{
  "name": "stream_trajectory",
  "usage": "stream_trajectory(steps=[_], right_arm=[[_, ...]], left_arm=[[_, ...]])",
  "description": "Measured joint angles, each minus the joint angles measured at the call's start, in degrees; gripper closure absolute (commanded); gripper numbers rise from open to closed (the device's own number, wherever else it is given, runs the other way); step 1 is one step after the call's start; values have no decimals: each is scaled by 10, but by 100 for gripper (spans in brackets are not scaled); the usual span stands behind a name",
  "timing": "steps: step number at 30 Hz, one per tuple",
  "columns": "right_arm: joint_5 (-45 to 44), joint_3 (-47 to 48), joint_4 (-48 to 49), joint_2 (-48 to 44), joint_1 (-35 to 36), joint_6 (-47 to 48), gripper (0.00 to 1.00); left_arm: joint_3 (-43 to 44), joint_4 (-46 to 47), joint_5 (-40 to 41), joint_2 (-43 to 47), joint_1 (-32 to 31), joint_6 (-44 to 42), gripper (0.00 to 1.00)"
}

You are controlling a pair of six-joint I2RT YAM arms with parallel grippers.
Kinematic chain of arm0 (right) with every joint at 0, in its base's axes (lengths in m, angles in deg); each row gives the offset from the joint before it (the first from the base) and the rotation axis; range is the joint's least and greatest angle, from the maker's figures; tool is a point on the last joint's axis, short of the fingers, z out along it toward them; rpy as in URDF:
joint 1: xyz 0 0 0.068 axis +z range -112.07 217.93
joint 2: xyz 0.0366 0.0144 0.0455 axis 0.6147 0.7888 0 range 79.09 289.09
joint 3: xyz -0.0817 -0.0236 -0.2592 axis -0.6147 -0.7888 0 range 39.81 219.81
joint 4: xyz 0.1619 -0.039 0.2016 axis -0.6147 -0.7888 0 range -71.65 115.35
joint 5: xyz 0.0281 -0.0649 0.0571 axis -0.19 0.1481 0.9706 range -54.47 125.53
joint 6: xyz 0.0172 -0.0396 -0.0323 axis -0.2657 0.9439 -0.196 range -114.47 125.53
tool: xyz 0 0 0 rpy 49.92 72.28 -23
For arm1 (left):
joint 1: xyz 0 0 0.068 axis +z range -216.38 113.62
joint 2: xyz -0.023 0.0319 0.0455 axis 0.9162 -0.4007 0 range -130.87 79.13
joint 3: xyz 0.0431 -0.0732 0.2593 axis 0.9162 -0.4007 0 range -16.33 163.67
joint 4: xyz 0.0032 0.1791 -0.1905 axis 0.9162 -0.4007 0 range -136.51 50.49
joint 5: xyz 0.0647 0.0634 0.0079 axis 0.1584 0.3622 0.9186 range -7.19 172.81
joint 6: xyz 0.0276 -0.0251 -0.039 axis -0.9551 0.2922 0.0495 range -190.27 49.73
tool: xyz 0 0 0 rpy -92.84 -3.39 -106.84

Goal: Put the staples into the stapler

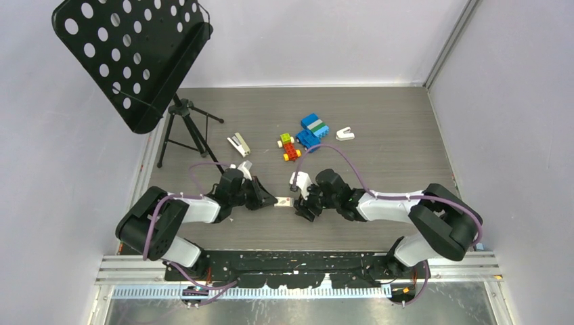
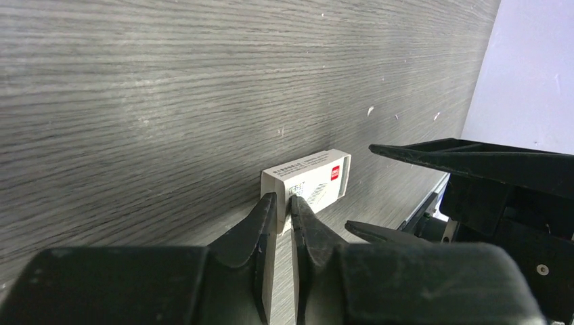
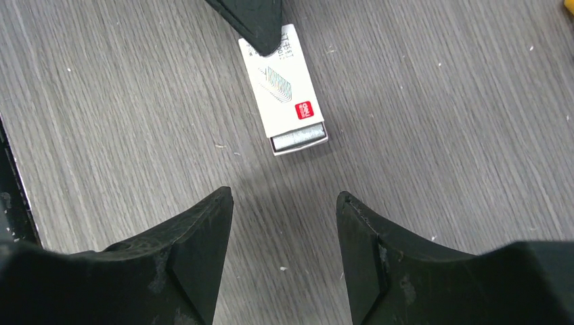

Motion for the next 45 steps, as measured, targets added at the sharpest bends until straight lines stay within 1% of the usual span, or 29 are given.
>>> stream_trajectory(steps=[2,8,18,29,35,38,43,45], right_arm=[[4,-2,14,6,0,7,37],[11,-5,40,19,0,24,38],[27,0,45,46,0,54,39],[35,14,41,57,-4,79,40],[47,21,33,62,-7,89,40],[52,31,27,68,-9,94,41],[57,36,23,70,-12,100,41],[59,36,21,70,-14,102,42]], left_arm=[[-4,3,-5,0,4,0,79],[-8,4,-15,0,16,-2,73],[-24,1,-36,19,43,-6,70],[-29,-28,-42,46,45,-21,70],[-29,-19,-57,42,45,-18,69],[-28,-4,-66,24,45,-15,69],[-28,23,-80,0,46,-12,74],[-28,32,-83,-8,46,-11,78]])
